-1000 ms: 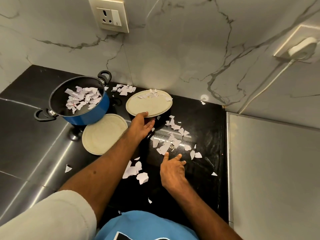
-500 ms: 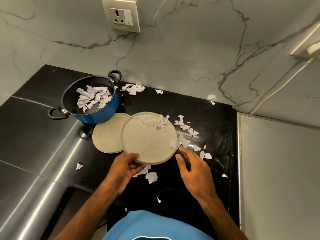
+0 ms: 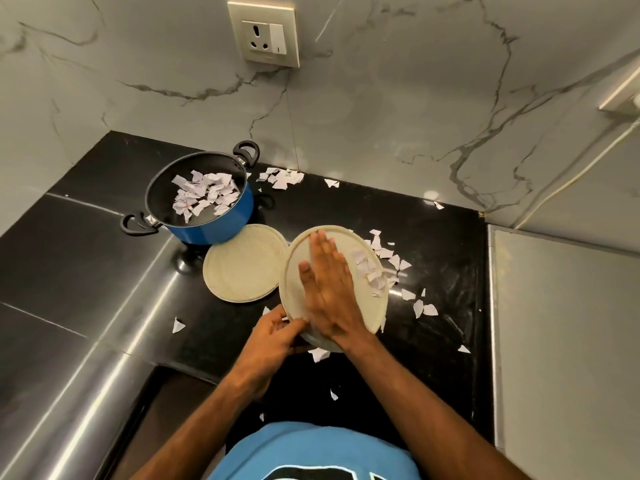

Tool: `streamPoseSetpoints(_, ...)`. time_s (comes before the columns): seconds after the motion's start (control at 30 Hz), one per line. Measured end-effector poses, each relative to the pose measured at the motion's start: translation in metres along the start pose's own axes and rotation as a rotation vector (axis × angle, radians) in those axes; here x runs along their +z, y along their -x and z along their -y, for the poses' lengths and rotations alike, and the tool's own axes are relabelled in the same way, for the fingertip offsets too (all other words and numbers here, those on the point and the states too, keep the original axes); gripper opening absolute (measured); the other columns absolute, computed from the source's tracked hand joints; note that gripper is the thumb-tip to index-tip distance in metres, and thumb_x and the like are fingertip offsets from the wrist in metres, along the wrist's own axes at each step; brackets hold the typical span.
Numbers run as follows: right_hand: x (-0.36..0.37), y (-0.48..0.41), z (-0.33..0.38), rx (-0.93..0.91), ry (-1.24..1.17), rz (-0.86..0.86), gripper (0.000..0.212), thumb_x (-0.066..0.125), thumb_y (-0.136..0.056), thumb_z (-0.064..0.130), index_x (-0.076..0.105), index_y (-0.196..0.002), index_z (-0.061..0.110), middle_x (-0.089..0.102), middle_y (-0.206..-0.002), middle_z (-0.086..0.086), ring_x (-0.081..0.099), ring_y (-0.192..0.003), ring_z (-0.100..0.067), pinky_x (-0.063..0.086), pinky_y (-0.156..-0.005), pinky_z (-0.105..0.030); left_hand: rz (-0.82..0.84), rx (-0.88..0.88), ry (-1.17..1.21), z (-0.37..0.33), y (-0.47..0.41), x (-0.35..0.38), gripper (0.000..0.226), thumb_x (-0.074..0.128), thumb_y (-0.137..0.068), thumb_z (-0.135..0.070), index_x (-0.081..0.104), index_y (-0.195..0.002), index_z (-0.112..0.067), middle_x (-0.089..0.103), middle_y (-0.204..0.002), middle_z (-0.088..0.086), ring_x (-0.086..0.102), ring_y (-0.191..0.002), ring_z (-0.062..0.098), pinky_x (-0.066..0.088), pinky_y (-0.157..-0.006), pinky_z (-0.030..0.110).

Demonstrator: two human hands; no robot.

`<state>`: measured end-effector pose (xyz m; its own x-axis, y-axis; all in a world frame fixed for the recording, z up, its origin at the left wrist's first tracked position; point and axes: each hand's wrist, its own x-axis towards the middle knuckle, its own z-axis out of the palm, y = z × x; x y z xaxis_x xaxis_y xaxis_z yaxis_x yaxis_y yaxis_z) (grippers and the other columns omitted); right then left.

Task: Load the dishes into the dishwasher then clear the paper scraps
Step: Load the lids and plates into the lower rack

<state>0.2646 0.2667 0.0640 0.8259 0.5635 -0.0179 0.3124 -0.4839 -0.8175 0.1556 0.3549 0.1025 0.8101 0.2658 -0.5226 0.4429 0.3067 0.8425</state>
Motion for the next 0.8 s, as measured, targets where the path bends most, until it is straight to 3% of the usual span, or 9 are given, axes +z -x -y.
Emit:
streamPoseSetpoints(0.17, 0.001, -0.007, -0.031, 0.096, 0.006, -0.18, 0.068, 0.015, -0.108, 0.058, -0.01, -0.165, 0.032, -0.015, -0.173, 0.014, -0.016, -0.158, -0.002, -0.001, -0.131, -0.048, -0.144, 0.118, -0.084, 0.008, -0.004, -0.011, 0.022, 0.059, -0.101, -0.007, 0.066, -0.121, -0.012, 0.077, -0.109, 0.008, 0.073, -0.104, 0.028, 0.059, -0.091, 0.045)
streamPoseSetpoints(0.33, 0.004, 0.028, -0.053, 0.062, 0.072, -0.028, 0.07, 0.019, -0.108, 0.06, -0.022, -0.161, 0.038, -0.023, -0.17, 0.018, -0.017, -0.157, -0.002, 0.0, -0.131, -0.047, -0.299, 0.238, -0.188, 0.009, -0.004, -0.017, 0.027, 0.064, -0.099, -0.023, 0.065, -0.126, -0.021, 0.074, -0.114, -0.006, 0.071, -0.106, 0.012, 0.057, -0.096, 0.036)
streamPoseSetpoints(0.47, 0.008, 0.058, -0.069, 0.119, 0.097, 0.038, 0.06, 0.021, -0.11, 0.061, -0.005, -0.163, 0.048, -0.018, -0.172, 0.018, -0.018, -0.156, 0.0, 0.0, -0.131, -0.049, -0.383, 0.282, -0.198, 0.005, -0.005, -0.018, 0.03, 0.064, -0.099, -0.027, 0.065, -0.128, -0.019, 0.072, -0.116, -0.006, 0.07, -0.107, 0.012, 0.057, -0.098, 0.04)
streamPoseSetpoints(0.53, 0.008, 0.071, -0.074, 0.168, 0.069, 0.021, 0.054, 0.024, -0.109, 0.063, 0.013, -0.161, 0.054, -0.008, -0.174, 0.016, -0.011, -0.159, -0.004, 0.006, -0.131, -0.052, -0.396, 0.291, -0.219, 0.002, -0.005, -0.017, 0.031, 0.064, -0.099, -0.028, 0.064, -0.129, -0.018, 0.071, -0.118, -0.007, 0.068, -0.109, 0.011, 0.056, -0.1, 0.04)
streamPoseSetpoints(0.63, -0.002, 0.082, -0.072, 0.178, 0.029, -0.067, 0.051, 0.032, -0.108, 0.063, 0.037, -0.156, 0.047, 0.008, -0.173, 0.017, 0.006, -0.159, -0.008, 0.022, -0.127, -0.055, -0.393, 0.293, -0.253, 0.005, -0.002, -0.014, 0.032, 0.063, -0.099, -0.028, 0.064, -0.129, -0.018, 0.071, -0.119, -0.005, 0.067, -0.11, 0.012, 0.055, -0.102, 0.041)
streamPoseSetpoints(0.8, -0.013, 0.089, -0.057, 0.097, 0.101, -0.043, 0.055, 0.038, -0.106, 0.065, 0.025, -0.158, 0.054, 0.002, -0.174, 0.017, 0.008, -0.159, -0.009, 0.018, -0.124, -0.047, -0.353, 0.273, -0.224, 0.012, 0.01, -0.008, 0.028, 0.063, -0.099, -0.028, 0.065, -0.126, -0.022, 0.072, -0.118, -0.009, 0.067, -0.113, 0.009, 0.054, -0.102, 0.038)
